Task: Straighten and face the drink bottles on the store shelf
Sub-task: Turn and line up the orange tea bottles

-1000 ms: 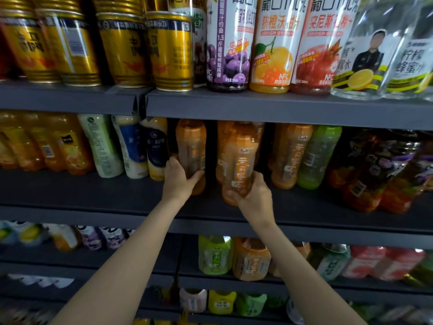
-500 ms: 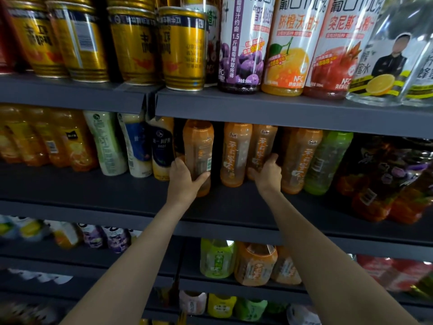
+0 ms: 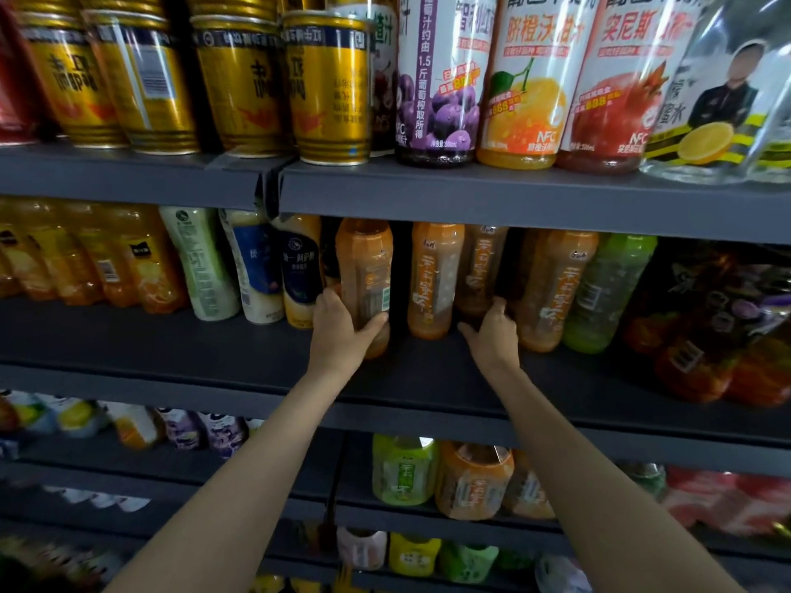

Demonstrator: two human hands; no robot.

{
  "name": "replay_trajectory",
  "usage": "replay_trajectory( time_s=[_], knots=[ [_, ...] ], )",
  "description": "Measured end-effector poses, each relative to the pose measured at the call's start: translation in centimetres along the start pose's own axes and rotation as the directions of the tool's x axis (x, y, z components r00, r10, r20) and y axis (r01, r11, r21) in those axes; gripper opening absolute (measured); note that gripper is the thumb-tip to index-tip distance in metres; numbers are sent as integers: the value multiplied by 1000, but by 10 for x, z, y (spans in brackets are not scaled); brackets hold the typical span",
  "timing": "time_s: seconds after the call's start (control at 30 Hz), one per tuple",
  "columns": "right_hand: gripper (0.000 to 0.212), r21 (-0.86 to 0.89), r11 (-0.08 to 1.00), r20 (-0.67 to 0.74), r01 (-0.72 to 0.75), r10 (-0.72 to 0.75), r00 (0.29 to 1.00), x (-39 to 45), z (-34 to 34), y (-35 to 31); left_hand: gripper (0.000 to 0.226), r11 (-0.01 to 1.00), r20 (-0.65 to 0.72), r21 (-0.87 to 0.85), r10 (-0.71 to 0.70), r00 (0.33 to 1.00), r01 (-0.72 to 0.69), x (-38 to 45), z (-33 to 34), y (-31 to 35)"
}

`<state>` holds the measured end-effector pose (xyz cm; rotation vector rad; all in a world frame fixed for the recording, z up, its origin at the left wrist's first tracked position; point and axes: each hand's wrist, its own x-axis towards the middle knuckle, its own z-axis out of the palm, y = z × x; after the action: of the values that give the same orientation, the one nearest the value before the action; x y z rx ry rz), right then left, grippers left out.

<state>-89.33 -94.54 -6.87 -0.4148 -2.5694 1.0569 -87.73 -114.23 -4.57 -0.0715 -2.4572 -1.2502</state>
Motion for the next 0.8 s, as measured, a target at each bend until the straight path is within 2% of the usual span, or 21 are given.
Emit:
replay_trajectory(
  time_s=[0.1,0.2,0.27,0.33,0.43,0.5,0.57,0.67,0.8],
  knots=[
    [61,176,983,22,58,-63,998,-20,-9,7,63,999,33,-41,-25,999,26,-10,3,7],
    [69,437,898,193,46,-143,971,-44,-20,10,62,993,119,-115,3,993,11,-21,11,22],
    [74,481,872,245,86,-228,942,-58,-23,12,61,993,177,-121,36,984,-14,-27,18,36],
    [68,441,877,189,188,-296,936,-66,-25,12,61,989,238,-135,84,968,-52,-35,27,52],
    [53,407,880,33,246,-283,959,-68,-29,12,59,975,314,-192,166,935,-108,-41,36,69],
    [54,370,894,-61,252,-247,967,-65,-32,17,55,972,266,-157,210,941,-173,-40,37,70],
    [59,282,931,-119,233,-207,971,-55,-36,22,52,976,192,-23,219,957,-218,-37,39,64],
    [62,159,978,-80,135,-124,989,-36,-38,19,54,979,235,84,163,958,-187,-34,47,53],
    [63,26,999,-71,39,-37,997,-22,-29,1,59,963,310,95,211,927,-251,-25,58,44]
  ],
)
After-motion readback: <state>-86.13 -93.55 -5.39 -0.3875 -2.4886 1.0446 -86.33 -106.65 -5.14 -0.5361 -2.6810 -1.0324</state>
